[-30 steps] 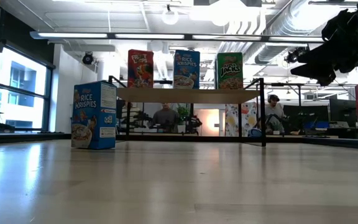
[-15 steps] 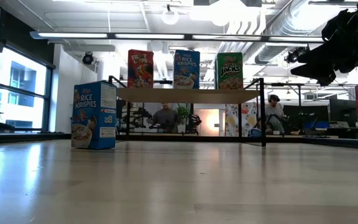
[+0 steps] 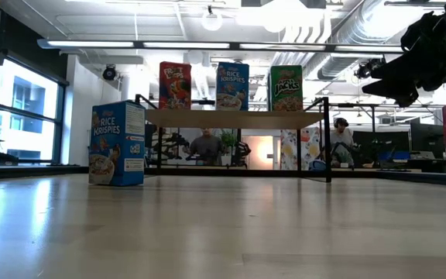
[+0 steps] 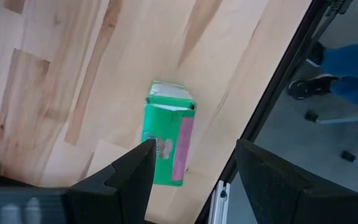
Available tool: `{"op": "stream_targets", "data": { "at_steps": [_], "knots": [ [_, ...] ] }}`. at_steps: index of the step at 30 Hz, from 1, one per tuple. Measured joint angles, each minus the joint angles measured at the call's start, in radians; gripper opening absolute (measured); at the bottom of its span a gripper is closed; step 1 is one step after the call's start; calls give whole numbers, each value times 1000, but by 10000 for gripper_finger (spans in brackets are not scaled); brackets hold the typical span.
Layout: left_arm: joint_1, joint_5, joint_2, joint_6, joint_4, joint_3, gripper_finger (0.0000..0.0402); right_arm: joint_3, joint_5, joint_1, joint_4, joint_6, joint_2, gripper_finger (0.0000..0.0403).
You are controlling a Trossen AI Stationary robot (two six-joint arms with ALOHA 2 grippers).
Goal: Stack cereal on shelf
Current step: Put the green cereal box on the shelf aligned with the other green cereal boxes
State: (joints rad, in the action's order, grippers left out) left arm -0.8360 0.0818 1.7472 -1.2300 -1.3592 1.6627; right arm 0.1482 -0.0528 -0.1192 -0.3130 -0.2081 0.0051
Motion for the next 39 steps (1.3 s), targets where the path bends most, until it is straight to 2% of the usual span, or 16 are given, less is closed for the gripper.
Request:
{"op": "stream_targets", "data": {
  "at_steps": [9, 17, 27, 39],
  "knots": [
    [-29, 15, 56, -9, 5, 0, 213, 0, 0, 0, -2, 0, 0, 227],
    [-68, 104, 62, -21, -55, 0, 213, 0, 0, 0, -2, 0, 0, 227],
    [-77, 153, 62, 130, -59, 0, 213, 0, 0, 0, -4, 0, 0, 227],
    [-77, 123, 62, 193, -59, -4, 213, 0, 0, 0, -5, 0, 0, 227]
  ]
}}
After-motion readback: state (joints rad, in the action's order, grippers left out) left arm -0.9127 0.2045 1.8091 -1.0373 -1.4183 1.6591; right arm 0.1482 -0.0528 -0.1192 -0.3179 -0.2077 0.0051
